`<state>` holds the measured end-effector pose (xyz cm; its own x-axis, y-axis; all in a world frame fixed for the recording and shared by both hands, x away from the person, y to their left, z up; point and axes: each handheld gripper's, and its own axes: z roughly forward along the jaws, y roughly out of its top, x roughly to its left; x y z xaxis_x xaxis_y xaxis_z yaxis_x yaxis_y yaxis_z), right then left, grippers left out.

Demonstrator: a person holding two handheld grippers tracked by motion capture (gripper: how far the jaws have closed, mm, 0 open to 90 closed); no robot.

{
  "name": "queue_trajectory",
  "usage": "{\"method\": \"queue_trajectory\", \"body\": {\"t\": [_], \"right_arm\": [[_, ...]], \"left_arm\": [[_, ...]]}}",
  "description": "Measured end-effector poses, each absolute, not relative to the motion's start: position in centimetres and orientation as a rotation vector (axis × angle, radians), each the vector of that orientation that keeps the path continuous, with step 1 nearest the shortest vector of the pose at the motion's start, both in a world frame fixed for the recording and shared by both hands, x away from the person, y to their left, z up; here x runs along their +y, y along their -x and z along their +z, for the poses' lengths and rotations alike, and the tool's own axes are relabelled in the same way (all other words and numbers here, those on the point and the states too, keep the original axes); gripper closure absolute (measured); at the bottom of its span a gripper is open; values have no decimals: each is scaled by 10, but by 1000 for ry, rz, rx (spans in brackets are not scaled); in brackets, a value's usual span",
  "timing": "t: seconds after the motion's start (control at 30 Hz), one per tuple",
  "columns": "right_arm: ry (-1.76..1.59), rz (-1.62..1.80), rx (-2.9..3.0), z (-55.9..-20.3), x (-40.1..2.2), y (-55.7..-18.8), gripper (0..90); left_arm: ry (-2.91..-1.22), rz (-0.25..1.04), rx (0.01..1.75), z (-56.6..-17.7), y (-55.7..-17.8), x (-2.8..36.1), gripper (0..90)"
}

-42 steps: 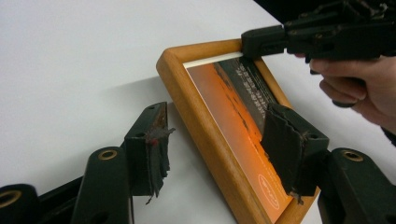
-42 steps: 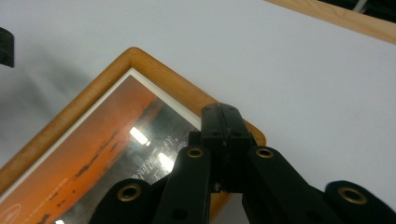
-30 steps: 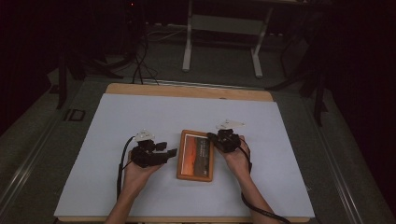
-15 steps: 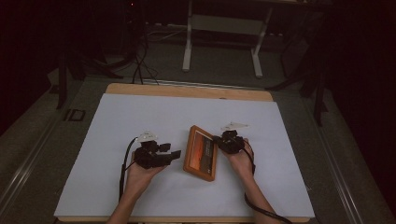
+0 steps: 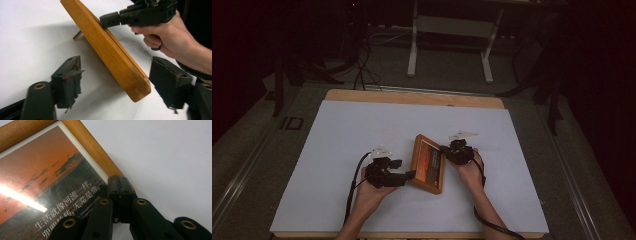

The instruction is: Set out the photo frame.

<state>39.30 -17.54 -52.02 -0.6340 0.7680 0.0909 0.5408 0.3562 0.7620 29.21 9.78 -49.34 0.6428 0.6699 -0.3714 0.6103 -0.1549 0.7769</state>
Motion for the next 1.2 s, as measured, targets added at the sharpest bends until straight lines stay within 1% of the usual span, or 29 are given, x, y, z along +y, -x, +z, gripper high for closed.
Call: {"method": "queue_trajectory", "body": {"t": [0.17,0.37,0.5,0.67,1.0,1.2], "right_arm": [[-1167,1158,2335,-521,-176,-393,900],[-1173,1163,2331,-521,-176,-392,900],[-1175,1165,2330,-521,-176,-392,900],[-1175,1169,2326,-521,-176,-392,900],[-1179,1175,2320,-522,-176,-392,900],[-1177,1177,2318,-522,-177,-392,900]], "left_arm": [[-1866,62,1034,-499,-292,86,187],[-1911,52,1033,-507,-291,67,200],[-1914,48,1044,-510,-292,62,213],[-1900,30,1055,-511,-293,61,263],[-1879,-21,1063,-514,-295,60,434],[-1860,-40,1090,-514,-296,60,458]]}}
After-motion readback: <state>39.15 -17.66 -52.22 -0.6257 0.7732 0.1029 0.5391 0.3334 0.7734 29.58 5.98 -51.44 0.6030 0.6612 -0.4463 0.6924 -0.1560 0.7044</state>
